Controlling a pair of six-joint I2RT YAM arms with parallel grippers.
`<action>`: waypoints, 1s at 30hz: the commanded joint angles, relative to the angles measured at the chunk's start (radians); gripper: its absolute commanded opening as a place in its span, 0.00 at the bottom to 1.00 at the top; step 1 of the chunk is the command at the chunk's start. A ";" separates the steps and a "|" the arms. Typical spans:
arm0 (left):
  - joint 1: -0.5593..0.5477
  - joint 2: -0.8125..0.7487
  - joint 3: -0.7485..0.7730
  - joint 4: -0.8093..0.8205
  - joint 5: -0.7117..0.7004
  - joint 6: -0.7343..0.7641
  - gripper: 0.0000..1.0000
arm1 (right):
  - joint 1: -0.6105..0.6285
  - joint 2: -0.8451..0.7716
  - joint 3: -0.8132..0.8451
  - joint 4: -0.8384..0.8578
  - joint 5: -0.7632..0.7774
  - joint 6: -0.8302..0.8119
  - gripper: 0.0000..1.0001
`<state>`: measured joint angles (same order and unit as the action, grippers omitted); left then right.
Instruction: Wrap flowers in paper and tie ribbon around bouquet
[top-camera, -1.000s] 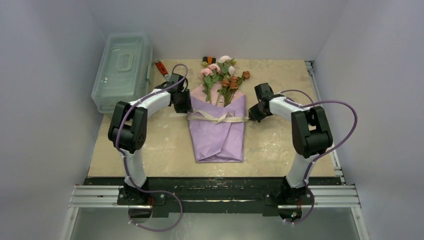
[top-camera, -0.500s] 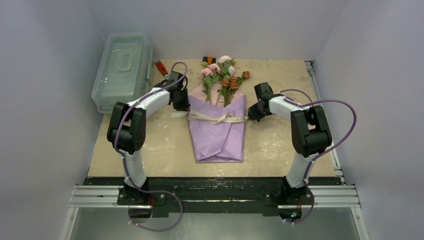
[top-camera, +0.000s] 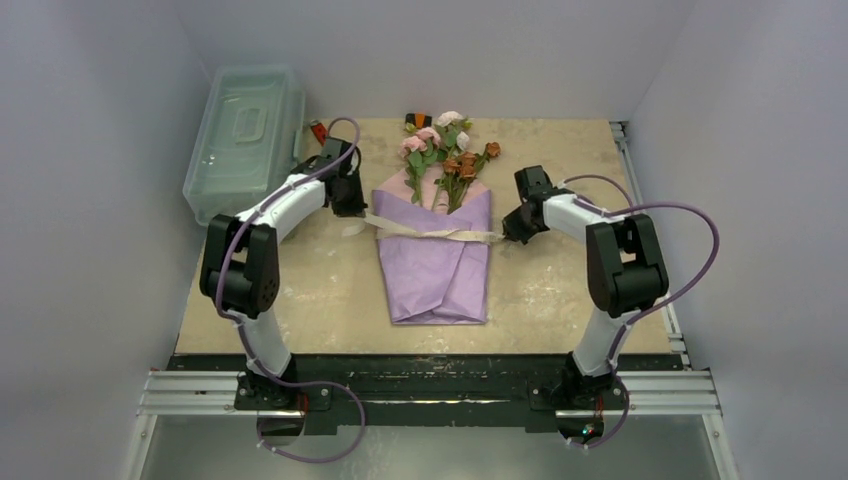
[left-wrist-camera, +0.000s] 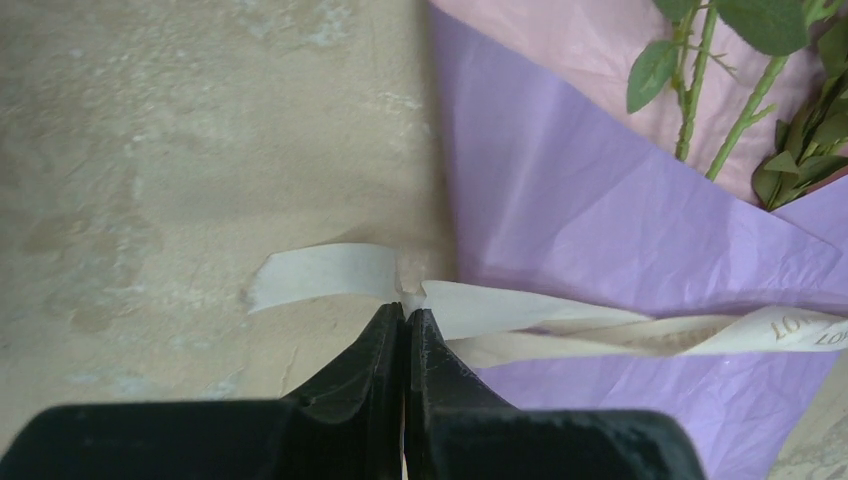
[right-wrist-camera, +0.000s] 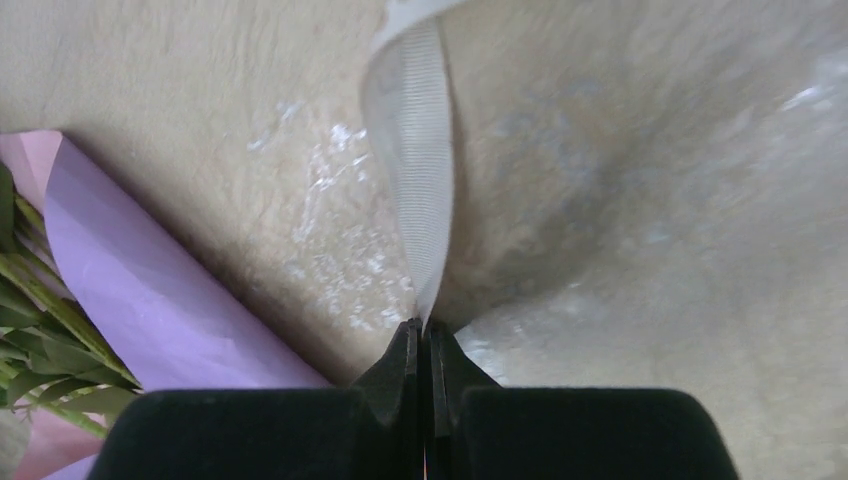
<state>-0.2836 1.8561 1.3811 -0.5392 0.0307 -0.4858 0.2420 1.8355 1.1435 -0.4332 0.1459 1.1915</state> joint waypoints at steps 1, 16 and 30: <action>0.036 -0.108 -0.077 -0.012 -0.051 0.045 0.00 | -0.088 -0.106 -0.068 0.044 0.046 -0.101 0.00; 0.081 -0.227 -0.205 -0.075 -0.186 0.084 0.00 | -0.343 -0.298 -0.146 0.267 -0.052 -0.420 0.00; 0.256 -0.412 -0.301 -0.174 -0.244 0.005 0.00 | -0.513 -0.322 -0.124 0.289 -0.097 -0.453 0.00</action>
<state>-0.1204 1.5146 1.1202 -0.6731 -0.1719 -0.4538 -0.2459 1.5349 0.9905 -0.1909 0.0517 0.7654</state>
